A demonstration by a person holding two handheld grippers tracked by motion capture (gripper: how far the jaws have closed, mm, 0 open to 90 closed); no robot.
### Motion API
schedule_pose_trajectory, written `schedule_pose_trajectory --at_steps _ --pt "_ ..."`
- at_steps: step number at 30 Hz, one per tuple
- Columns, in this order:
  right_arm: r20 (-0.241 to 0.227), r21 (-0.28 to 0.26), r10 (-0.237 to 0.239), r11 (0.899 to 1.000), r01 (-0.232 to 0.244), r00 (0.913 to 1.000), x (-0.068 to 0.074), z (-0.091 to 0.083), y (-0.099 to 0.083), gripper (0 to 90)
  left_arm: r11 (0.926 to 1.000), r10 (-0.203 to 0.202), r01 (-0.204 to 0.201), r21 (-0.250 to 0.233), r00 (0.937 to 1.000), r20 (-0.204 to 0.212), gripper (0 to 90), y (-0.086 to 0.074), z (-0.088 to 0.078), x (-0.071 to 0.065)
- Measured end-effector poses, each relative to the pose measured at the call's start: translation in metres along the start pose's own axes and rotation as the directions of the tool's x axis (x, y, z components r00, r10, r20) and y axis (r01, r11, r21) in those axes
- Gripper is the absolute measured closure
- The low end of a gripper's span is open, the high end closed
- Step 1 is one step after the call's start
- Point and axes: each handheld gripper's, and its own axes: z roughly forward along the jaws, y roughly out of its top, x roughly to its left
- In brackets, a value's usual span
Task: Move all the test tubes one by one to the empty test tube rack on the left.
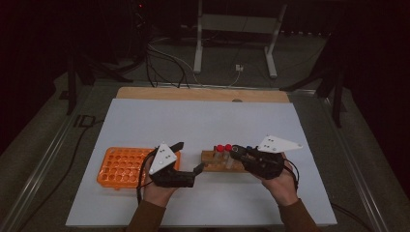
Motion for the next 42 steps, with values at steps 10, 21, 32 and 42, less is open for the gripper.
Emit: schedule_pose_trajectory --at_steps 10,21,32,42 --pt "-0.050 0.010 -0.001 1.000 0.002 0.9987 0.011 0.014 0.003 76.4 0.9984 0.027 -0.033 0.047 0.9934 0.111 25.6 0.002 0.033 -0.024" --pt "-0.089 0.020 0.004 1.000 -0.002 0.9960 0.016 0.019 0.004 76.4 0.9948 0.053 -0.068 0.077 0.9820 0.181 69.3 0.002 0.047 -0.030" --pt "-0.092 -0.021 -0.003 1.000 0.001 0.9958 0.012 0.012 0.003 45.9 0.9939 0.066 -0.077 0.079 0.9886 0.136 76.4 0.002 0.045 -0.026" --pt "0.030 -0.038 0.011 0.999 -0.010 0.9995 -0.005 -0.004 -0.012 15.2 0.9984 0.032 -0.036 0.043 0.9964 0.079 76.3 -0.001 0.026 -0.009"
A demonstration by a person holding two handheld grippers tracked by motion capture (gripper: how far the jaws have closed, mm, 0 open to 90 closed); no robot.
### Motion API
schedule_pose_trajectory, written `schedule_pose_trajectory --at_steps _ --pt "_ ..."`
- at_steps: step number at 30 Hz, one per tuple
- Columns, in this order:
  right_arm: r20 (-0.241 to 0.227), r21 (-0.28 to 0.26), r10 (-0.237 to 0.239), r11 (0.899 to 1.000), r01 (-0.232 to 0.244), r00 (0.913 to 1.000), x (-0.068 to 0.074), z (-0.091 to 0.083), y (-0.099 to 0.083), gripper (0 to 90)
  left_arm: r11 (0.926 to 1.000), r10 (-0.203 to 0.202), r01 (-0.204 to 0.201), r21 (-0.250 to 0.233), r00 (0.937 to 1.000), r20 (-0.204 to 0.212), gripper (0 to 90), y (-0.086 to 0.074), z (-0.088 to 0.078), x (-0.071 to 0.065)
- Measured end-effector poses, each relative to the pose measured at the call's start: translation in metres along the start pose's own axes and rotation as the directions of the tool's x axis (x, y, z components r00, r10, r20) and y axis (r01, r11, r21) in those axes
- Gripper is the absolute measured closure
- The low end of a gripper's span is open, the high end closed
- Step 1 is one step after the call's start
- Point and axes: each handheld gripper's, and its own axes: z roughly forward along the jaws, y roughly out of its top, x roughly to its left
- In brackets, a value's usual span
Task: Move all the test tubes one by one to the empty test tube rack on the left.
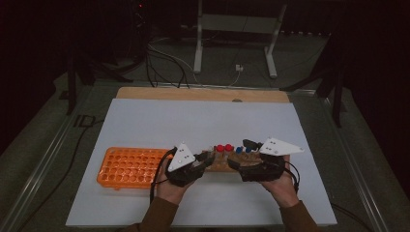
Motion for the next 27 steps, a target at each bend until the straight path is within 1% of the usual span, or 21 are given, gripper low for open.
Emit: schedule_pose_trajectory --at_steps 2,3,6,7,9,10,12,13,15,18,21,22,25,27 --pt "0.012 0.006 0.004 1.000 -0.005 0.9999 -0.004 -0.003 -0.004 14.9 1.0000 -0.007 0.007 -0.004 1.0000 -0.004 76.3 -0.001 -0.002 0.002" --pt "0.018 0.009 0.008 1.000 -0.008 0.9998 -0.006 -0.004 -0.006 13.9 0.9998 -0.015 0.015 -0.009 0.9998 -0.014 76.3 -0.002 -0.007 0.005" --pt "0.035 0.012 0.016 1.000 -0.016 0.9993 -0.010 -0.006 -0.012 9.6 0.9997 -0.019 0.019 -0.014 0.9996 -0.023 76.2 -0.002 -0.012 0.009" --pt "0.035 0.012 0.016 1.000 -0.016 0.9993 -0.010 -0.006 -0.012 9.6 0.9997 -0.018 0.018 -0.015 0.9994 -0.029 76.2 -0.003 -0.014 0.011" --pt "0.050 -0.001 0.021 1.000 -0.021 0.9985 -0.014 -0.010 -0.014 6.3 0.9996 -0.023 0.022 -0.017 0.9990 -0.039 76.2 -0.003 -0.018 0.013" --pt "0.050 -0.001 0.021 1.000 -0.021 0.9985 -0.014 -0.010 -0.014 6.3 0.9996 -0.024 0.023 -0.018 0.9987 -0.045 76.2 -0.004 -0.019 0.014" --pt "0.068 -0.007 0.023 1.000 -0.022 0.9975 -0.016 -0.013 -0.016 3.0 0.9997 -0.020 0.019 -0.018 0.9981 -0.058 76.2 -0.004 -0.022 0.017" --pt "0.068 -0.007 0.023 1.000 -0.022 0.9975 -0.016 -0.013 -0.016 3.0 0.9997 -0.019 0.018 -0.017 0.9978 -0.064 76.2 -0.005 -0.024 0.018" --pt "0.090 -0.017 0.027 1.000 -0.025 0.9956 -0.019 -0.017 -0.018 0.5 0.9996 -0.022 0.020 -0.020 0.9969 -0.076 76.2 -0.006 -0.027 0.021" --pt "0.099 -0.028 0.037 0.999 -0.035 0.9944 -0.020 -0.019 -0.021 0.1 0.9990 -0.035 0.032 -0.031 0.9947 -0.097 76.2 -0.006 -0.033 0.027" --pt "0.110 -0.027 0.047 0.999 -0.045 0.9928 -0.023 -0.021 -0.024 0.1 0.9984 -0.045 0.041 -0.041 0.9919 -0.119 76.2 -0.008 -0.039 0.033" --pt "0.105 -0.033 0.057 0.998 -0.054 0.9928 -0.024 -0.022 -0.025 0.1 0.9982 -0.049 0.044 -0.042 0.9908 -0.127 76.2 -0.009 -0.041 0.036" --pt "0.111 -0.030 0.055 0.998 -0.052 0.9923 -0.025 -0.023 -0.026 0.1 0.9977 -0.060 0.054 -0.042 0.9863 -0.154 76.2 -0.014 -0.044 0.042" --pt "0.112 -0.034 0.058 0.998 -0.055 0.9920 -0.025 -0.023 -0.026 0.1 0.9976 -0.064 0.059 -0.037 0.9823 -0.176 76.2 -0.018 -0.046 0.047"
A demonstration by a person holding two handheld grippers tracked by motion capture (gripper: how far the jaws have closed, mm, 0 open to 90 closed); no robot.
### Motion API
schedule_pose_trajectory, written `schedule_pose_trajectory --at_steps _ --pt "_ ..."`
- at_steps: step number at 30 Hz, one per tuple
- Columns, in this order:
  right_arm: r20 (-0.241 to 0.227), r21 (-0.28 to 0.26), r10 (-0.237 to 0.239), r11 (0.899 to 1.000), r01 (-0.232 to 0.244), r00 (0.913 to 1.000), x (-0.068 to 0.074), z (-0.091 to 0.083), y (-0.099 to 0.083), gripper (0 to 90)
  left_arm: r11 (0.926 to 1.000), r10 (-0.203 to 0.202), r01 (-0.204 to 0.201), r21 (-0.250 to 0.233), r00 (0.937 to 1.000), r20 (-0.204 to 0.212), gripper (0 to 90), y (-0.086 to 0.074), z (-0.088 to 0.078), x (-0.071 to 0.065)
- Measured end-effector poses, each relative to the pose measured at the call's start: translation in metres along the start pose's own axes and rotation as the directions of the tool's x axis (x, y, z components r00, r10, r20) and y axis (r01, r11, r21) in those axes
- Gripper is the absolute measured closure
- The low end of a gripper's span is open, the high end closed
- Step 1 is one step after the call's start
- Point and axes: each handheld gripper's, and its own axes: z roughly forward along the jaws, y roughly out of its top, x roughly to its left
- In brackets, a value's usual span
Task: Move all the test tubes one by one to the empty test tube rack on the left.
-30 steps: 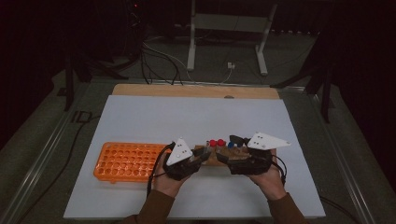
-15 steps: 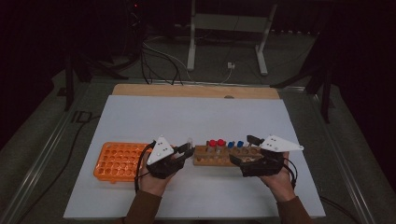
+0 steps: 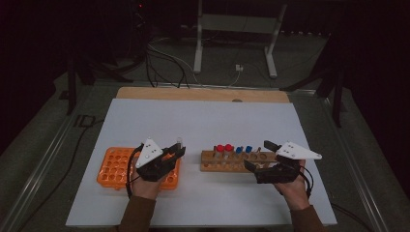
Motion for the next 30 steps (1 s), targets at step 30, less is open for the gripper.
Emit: schedule_pose_trajectory --at_steps 30 --pt "0.000 -0.026 -0.009 1.000 0.009 1.0000 -0.001 -0.004 0.001 0.1 0.9871 0.014 0.009 0.160 0.9892 -0.146 76.2 -0.022 0.035 0.031"
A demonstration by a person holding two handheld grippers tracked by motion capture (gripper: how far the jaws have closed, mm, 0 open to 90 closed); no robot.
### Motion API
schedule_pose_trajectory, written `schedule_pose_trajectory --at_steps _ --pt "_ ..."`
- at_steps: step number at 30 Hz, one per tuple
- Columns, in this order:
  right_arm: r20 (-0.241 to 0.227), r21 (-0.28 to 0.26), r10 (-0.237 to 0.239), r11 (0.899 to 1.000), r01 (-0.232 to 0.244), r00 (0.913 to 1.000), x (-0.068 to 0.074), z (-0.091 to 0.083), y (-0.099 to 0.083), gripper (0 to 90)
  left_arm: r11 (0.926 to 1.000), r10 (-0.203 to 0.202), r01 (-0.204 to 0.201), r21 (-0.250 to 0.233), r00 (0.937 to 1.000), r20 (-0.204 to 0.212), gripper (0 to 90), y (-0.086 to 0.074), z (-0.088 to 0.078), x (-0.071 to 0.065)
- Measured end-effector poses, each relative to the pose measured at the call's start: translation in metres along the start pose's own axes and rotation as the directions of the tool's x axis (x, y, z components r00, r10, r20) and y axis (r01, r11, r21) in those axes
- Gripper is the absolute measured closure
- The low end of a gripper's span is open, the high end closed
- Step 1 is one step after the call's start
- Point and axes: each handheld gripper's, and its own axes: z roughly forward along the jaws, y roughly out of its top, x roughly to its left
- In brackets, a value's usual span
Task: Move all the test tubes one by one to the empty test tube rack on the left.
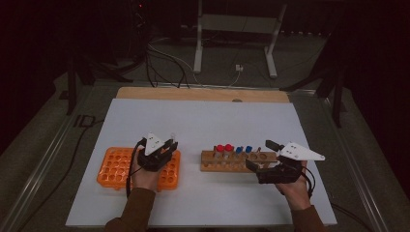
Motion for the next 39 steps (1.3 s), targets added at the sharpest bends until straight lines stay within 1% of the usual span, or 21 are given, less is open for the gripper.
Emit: schedule_pose_trajectory --at_steps 7,9,12,15,19,26,28,29,30,32,33,34,36,39 --pt "0.001 -0.004 0.002 1.000 -0.002 1.0000 -0.0003 -0.0006 0.0002 0.1 0.9985 0.006 -0.007 0.054 1.0000 0.002 76.0 0.0012 0.0020 -0.0003" --pt "0.002 -0.005 0.002 1.000 -0.002 1.0000 -0.0006 -0.0010 0.0002 0.1 0.9979 -0.001 0.001 0.065 1.0000 0.005 75.7 0.0012 0.0026 -0.0006" --pt "0.003 -0.006 0.003 1.000 -0.003 1.0000 -0.0008 -0.0016 0.0003 0.1 0.9954 0.000 -0.001 0.095 1.0000 0.006 75.2 0.0013 0.0028 -0.0006" --pt "0.003 -0.008 0.004 1.000 -0.004 1.0000 -0.0008 -0.0022 0.0004 0.1 0.9945 0.000 0.000 0.104 1.0000 0.002 72.7 0.0008 0.0021 0.0002" --pt "0.003 -0.009 0.004 1.000 -0.004 1.0000 -0.0007 -0.0025 0.0005 0.1 0.9946 -0.005 0.005 0.104 1.0000 0.001 72.5 0.0000 0.0004 0.0016" --pt "0.001 -0.007 0.002 1.000 -0.002 1.0000 -0.0009 -0.0019 -0.0005 0.1 0.9976 -0.019 0.018 0.067 0.9997 0.012 69.9 -0.0009 -0.0041 0.0016" --pt "0.000 -0.004 0.004 1.000 -0.004 1.0000 -0.0007 -0.0014 -0.0009 0.1 0.9981 -0.019 0.018 0.059 0.9997 0.012 71.3 -0.0005 -0.0051 0.0014" --pt "0.000 -0.003 0.004 1.000 -0.004 1.0000 -0.0006 -0.0012 -0.0011 0.1 0.9980 -0.017 0.016 0.061 0.9998 0.006 74.6 -0.0004 -0.0052 0.0008" --pt "0.000 -0.002 0.005 1.000 -0.005 1.0000 -0.0005 -0.0011 -0.0012 0.1 0.9978 -0.018 0.017 0.065 0.9998 0.009 75.9 -0.0005 -0.0053 0.0003" --pt "0.000 -0.001 0.004 1.000 -0.004 1.0000 -0.0006 -0.0011 -0.0015 0.1 0.9969 0.000 -0.001 0.079 1.0000 0.008 76.9 -0.0006 -0.0053 -0.0018" --pt "-0.001 -0.001 0.004 1.000 -0.004 1.0000 -0.0007 -0.0013 -0.0015 0.2 0.9965 0.004 -0.004 0.083 1.0000 0.002 77.0 -0.0007 -0.0052 -0.0037" --pt "-0.001 0.000 0.004 1.000 -0.004 1.0000 -0.0008 -0.0014 -0.0016 0.2 0.9957 0.016 -0.015 0.092 0.9999 -0.002 77.1 -0.0008 -0.0056 -0.0046" --pt "0.000 0.002 0.005 1.000 -0.005 1.0000 -0.0009 -0.0016 -0.0018 0.2 0.9944 0.020 -0.019 0.104 0.9998 -0.009 77.1 -0.0015 -0.0058 -0.0062" --pt "0.000 0.002 0.005 1.000 -0.005 1.0000 -0.0010 -0.0016 -0.0020 0.2 0.9893 0.038 -0.036 0.141 0.9992 -0.011 77.2 -0.0043 -0.0029 -0.0076"
